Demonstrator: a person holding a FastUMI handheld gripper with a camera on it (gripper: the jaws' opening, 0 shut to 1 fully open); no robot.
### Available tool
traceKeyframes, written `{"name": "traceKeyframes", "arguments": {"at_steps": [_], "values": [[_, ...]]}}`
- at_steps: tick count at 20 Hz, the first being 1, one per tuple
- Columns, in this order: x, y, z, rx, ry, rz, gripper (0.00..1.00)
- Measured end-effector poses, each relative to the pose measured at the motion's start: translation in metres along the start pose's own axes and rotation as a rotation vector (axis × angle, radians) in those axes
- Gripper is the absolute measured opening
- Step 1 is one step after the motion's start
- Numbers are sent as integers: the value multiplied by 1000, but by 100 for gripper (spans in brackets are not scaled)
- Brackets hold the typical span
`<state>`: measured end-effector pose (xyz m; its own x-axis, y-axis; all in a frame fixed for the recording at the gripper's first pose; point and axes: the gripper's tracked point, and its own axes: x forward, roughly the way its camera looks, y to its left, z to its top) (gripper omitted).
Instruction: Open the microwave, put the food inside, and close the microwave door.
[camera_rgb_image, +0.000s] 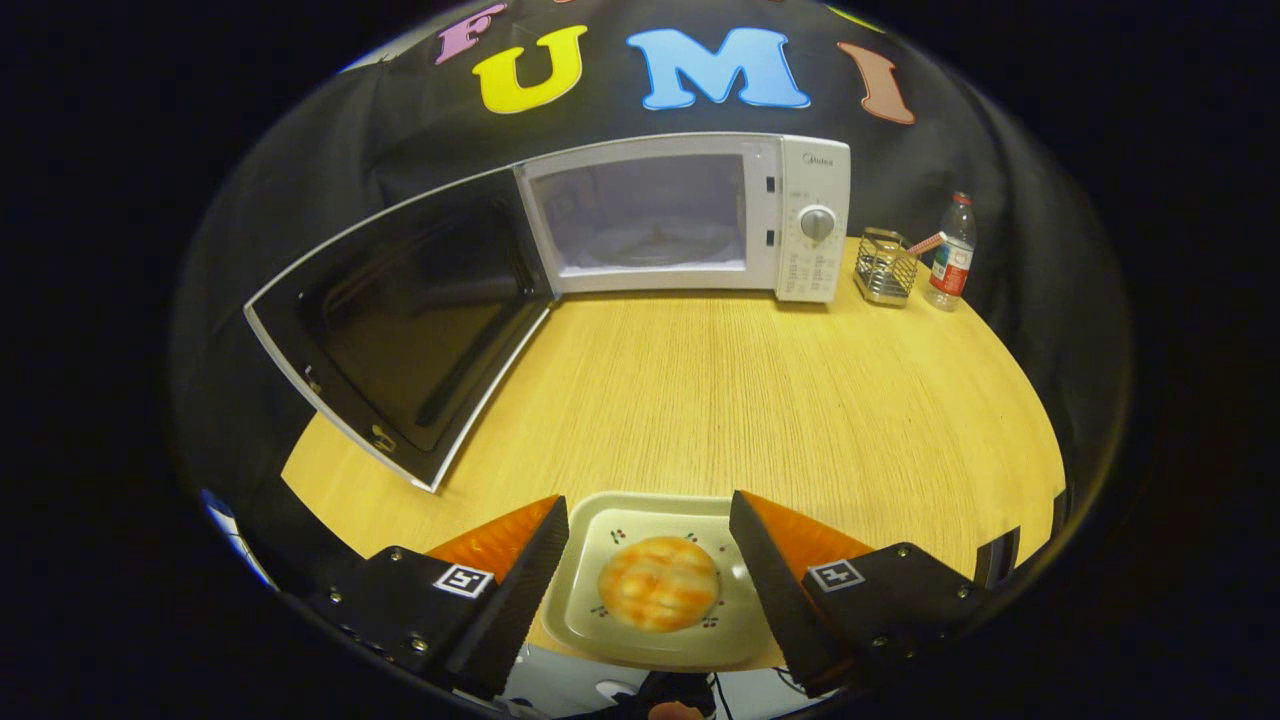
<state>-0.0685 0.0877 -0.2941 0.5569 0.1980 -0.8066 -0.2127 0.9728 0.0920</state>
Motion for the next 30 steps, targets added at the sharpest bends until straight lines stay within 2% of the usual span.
{"name": "traceKeyframes", "arguments": {"at_steps": [4,12,16,18,19,20,30], "values": [[10,-2,-29,-9,101,-8,99],[17,-1,-53,-36,205,-24,99],[20,-1,-59,-60,234,-31,91],[19,-1,-60,-48,243,-27,79],[19,-4,-57,-36,229,-36,79],[17,-5,-55,-28,226,-34,70],[3,4,26,32,43,40,69]]}}
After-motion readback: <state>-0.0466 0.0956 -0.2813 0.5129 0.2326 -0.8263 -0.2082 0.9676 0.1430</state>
